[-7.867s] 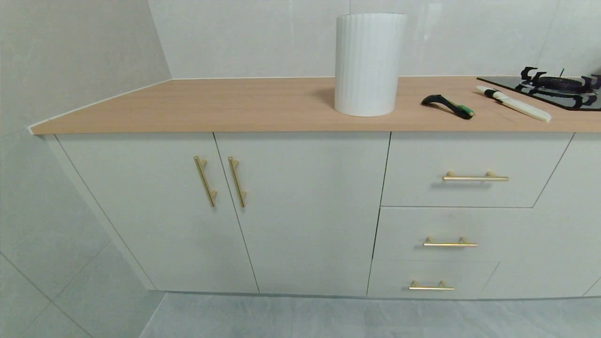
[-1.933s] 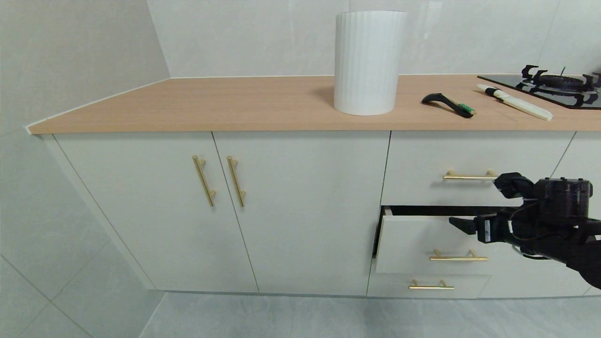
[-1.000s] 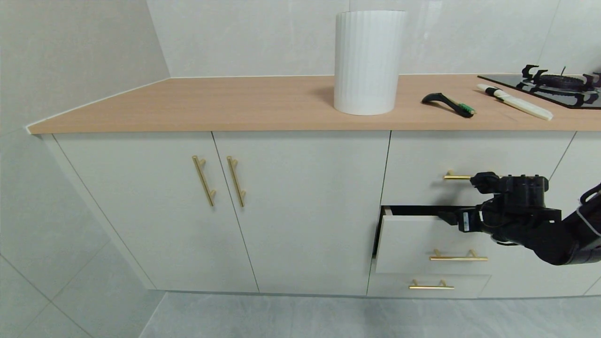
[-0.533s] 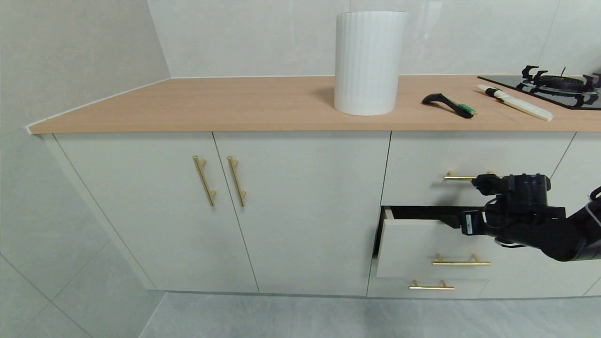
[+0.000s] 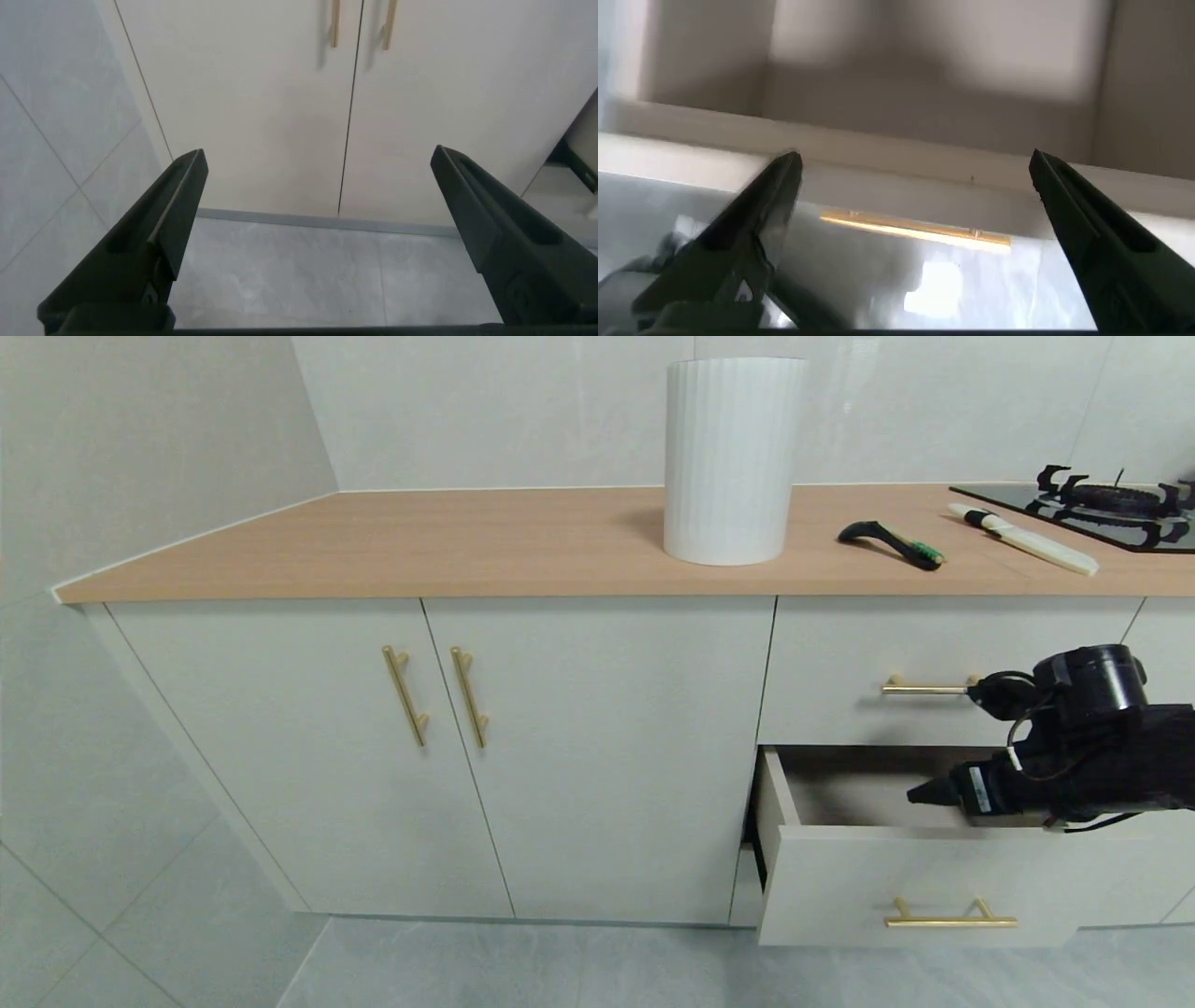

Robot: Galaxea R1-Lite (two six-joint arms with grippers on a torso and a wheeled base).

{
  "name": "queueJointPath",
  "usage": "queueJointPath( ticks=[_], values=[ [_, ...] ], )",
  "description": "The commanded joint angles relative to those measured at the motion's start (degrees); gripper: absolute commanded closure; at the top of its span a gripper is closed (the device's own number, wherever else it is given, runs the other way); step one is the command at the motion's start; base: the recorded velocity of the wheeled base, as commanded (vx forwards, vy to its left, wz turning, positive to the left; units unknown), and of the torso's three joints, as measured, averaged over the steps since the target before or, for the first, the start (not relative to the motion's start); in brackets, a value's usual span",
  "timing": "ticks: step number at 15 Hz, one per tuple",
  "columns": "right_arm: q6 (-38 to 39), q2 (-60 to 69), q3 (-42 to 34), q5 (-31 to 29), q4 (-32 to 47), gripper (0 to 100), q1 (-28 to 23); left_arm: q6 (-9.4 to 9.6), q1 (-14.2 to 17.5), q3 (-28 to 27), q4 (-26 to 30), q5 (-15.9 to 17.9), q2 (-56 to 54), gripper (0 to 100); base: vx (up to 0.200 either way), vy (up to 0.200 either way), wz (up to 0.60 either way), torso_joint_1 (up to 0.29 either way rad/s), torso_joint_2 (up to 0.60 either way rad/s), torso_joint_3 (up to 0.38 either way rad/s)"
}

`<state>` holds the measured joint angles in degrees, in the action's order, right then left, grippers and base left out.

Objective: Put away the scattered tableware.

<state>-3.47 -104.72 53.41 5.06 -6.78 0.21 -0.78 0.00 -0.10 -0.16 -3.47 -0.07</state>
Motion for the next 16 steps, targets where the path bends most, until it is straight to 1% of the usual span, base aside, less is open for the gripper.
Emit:
queueJointPath(
  ticks=[1, 3, 6, 9, 12, 16],
  values=[
    [0.22, 2.94, 1.52, 0.13, -0.17, 0, -0.03, -0.01, 0.0, 0.01, -0.02, -0.04, 0.07, 0, 0.0, 0.0, 0.0, 0.0, 0.0, 0.0],
    [0.22, 2.32, 1.52, 0.13, -0.17, 0, 0.06, -0.01, 0.0, 0.01, -0.02, -0.04, 0.07, 0, 0.0, 0.0, 0.0, 0.0, 0.0, 0.0],
    [0.22, -2.16, 1.44, -0.05, 0.45, 0, 0.23, -0.01, 0.0, 0.01, -0.02, -0.04, 0.07, 0, 0.0, 0.0, 0.0, 0.0, 0.0, 0.0],
    [0.22, -3.74, 1.35, 0.04, 6.95, 0, 0.5, -0.01, 0.0, 0.01, -0.02, -0.04, 0.07, 0, 0.0, 0.0, 0.0, 0.0, 0.0, 0.0],
    [0.22, -3.74, -0.15, 0.04, 8.89, 0, 1.55, -0.01, 0.0, 0.01, -0.02, -0.04, 0.07, 0, 0.0, 0.0, 0.0, 0.0, 0.0, 0.0],
    [0.22, -2.95, -3.49, -0.05, 9.15, 0, 1.73, -0.01, 0.0, 0.01, -0.02, -0.04, 0.07, 0, 0.0, 0.0, 0.0, 0.0, 0.0, 0.0]
  ],
)
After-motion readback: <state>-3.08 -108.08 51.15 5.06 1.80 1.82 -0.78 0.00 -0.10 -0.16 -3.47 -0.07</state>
